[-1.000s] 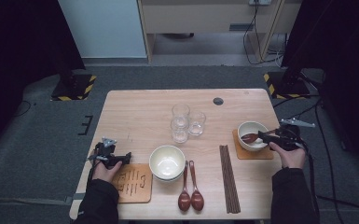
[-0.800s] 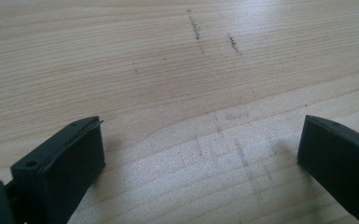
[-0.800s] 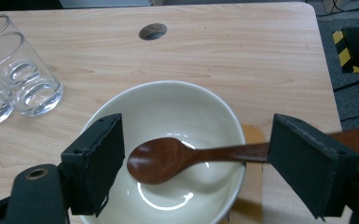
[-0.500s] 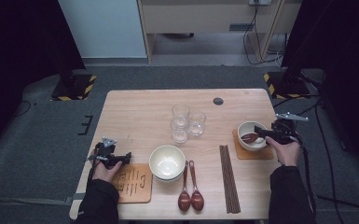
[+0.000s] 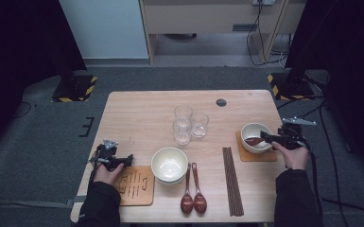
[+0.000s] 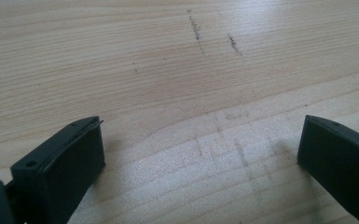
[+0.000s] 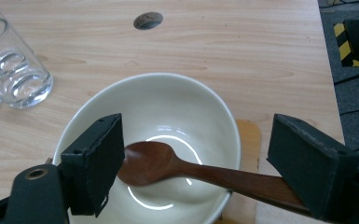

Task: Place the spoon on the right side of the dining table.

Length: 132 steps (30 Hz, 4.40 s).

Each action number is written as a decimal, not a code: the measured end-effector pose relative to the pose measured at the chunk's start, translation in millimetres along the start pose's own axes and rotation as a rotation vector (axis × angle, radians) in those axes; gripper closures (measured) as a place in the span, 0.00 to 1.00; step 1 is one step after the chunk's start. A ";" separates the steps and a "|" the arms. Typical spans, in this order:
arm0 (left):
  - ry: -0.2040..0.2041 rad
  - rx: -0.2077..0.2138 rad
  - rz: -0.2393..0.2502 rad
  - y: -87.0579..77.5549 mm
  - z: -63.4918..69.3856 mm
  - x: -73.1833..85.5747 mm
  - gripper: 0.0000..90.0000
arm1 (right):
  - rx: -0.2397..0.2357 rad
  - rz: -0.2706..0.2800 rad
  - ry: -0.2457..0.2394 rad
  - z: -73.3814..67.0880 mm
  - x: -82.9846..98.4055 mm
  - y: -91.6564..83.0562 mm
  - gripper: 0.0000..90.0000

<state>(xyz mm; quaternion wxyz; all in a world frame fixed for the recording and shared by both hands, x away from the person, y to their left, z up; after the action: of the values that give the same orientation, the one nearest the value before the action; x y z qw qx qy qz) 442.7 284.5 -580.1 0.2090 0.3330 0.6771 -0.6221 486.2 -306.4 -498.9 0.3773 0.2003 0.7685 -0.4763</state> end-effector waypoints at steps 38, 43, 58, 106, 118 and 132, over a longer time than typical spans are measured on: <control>0.000 0.000 0.000 0.0 0.0 0.0 0.00 | -0.058 -0.054 -0.048 -17.8 19.4 -23.1 0.19; 0.000 0.000 0.000 0.0 0.0 0.0 0.00 | -0.067 -0.051 -0.038 -21.4 21.4 -25.0 0.19; 0.000 0.000 0.000 0.0 0.0 0.0 0.00 | -0.050 -0.042 -0.036 -8.7 20.2 -30.5 0.19; 0.000 0.000 0.000 0.0 0.0 0.0 0.00 | -0.147 -0.033 -0.046 -58.6 47.5 -49.5 0.32; 0.000 0.000 0.000 0.0 0.0 0.0 0.00 | -0.159 -0.049 -0.062 -71.4 48.3 -47.1 0.34; 0.000 0.000 0.000 0.0 0.0 0.0 0.00 | -0.153 -0.044 -0.072 -77.0 48.3 -41.9 0.31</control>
<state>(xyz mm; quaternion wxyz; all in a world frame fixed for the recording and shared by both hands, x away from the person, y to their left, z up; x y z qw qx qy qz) 442.7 284.4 -580.1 0.2092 0.3330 0.6771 -0.6221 397.6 -260.4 -491.6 0.4082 0.1368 0.7929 -0.4312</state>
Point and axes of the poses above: each handheld gripper's, and its own axes: y roughly forward along the jaws, x roughly out of its underside, z roughly to its right, the point moved 6 cm from there along y, roughly forward along the jaws, and after that the axes turned 11 degrees about -x, right-handed, at the moved point
